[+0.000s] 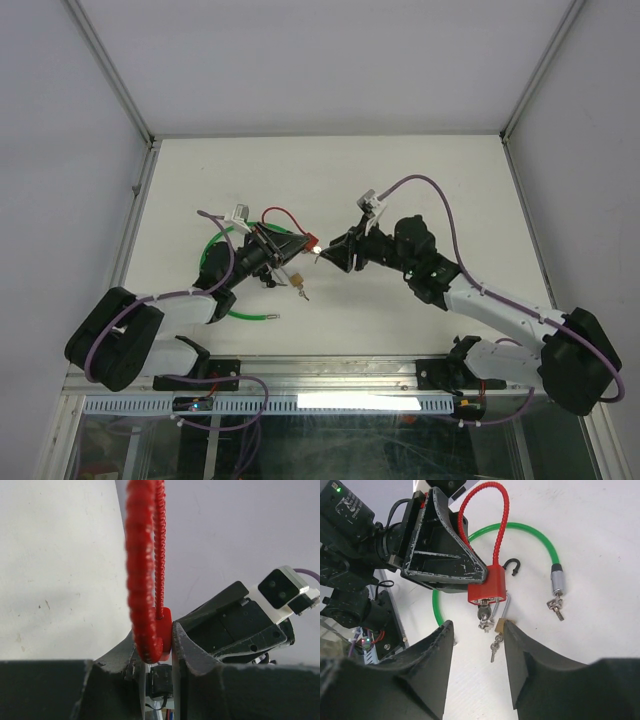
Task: Unlock with the key
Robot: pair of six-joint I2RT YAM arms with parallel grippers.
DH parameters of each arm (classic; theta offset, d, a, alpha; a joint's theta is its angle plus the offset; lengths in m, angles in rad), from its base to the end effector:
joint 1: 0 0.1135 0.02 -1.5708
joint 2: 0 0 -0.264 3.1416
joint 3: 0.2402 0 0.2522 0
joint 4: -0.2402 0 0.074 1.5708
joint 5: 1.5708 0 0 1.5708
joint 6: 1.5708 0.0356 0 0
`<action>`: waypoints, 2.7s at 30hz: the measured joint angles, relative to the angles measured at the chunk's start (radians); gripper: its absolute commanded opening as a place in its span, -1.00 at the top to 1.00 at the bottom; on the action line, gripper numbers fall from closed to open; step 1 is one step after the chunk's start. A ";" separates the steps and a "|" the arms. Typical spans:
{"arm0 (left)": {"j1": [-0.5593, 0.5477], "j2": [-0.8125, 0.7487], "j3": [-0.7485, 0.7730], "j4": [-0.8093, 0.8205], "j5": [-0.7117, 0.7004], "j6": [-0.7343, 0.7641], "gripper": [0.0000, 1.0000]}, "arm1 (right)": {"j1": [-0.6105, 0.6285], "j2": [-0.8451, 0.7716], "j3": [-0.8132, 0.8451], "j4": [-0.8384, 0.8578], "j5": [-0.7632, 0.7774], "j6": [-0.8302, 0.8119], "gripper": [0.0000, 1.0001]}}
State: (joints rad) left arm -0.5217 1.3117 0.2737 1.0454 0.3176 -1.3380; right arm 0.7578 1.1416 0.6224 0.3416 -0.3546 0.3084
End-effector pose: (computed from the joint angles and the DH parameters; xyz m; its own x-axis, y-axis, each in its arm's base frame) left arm 0.1993 -0.1274 0.1890 -0.7226 -0.6508 -0.2329 0.1779 0.1505 -0.9725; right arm 0.1791 0.1865 0.2651 -0.3933 0.0198 -0.9192 -0.8117 0.4621 0.3572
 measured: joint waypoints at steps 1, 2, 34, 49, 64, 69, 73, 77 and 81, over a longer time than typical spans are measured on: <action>0.000 -0.010 0.004 -0.028 -0.003 -0.002 1.00 | 0.002 -0.013 0.000 -0.012 0.007 -0.011 0.04; 0.000 -0.022 0.006 -0.051 -0.004 -0.004 1.00 | 0.002 -0.025 0.000 -0.023 0.015 -0.021 0.05; 0.000 -0.084 0.060 -0.194 0.027 -0.168 1.00 | 0.091 -0.045 -0.114 0.077 0.328 0.837 0.46; 0.000 -0.056 0.068 -0.189 0.034 -0.174 1.00 | 0.091 -0.006 -0.111 0.108 0.329 0.867 0.63; 0.007 -0.051 0.079 -0.182 0.049 -0.174 1.00 | 0.089 0.027 -0.111 0.180 0.321 0.912 1.00; 0.013 -0.051 0.079 -0.145 0.045 -0.173 1.00 | 0.084 0.041 -0.116 0.229 0.320 0.966 1.00; 0.013 -0.051 0.079 -0.108 0.041 -0.173 1.00 | 0.077 0.050 -0.130 0.294 0.312 1.003 1.00; 0.013 -0.056 0.079 -0.103 0.027 -0.172 1.00 | 0.069 0.055 -0.099 0.268 0.284 0.932 1.00; 0.020 -0.069 0.078 -0.094 -0.005 -0.170 1.00 | 0.060 0.075 -0.037 0.222 0.250 0.825 1.00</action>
State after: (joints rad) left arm -0.5018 1.2430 0.3519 0.9512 0.3126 -1.5078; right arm 0.8173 1.2167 0.5850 0.5636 -0.1047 1.1336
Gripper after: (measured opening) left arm 0.188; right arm 0.008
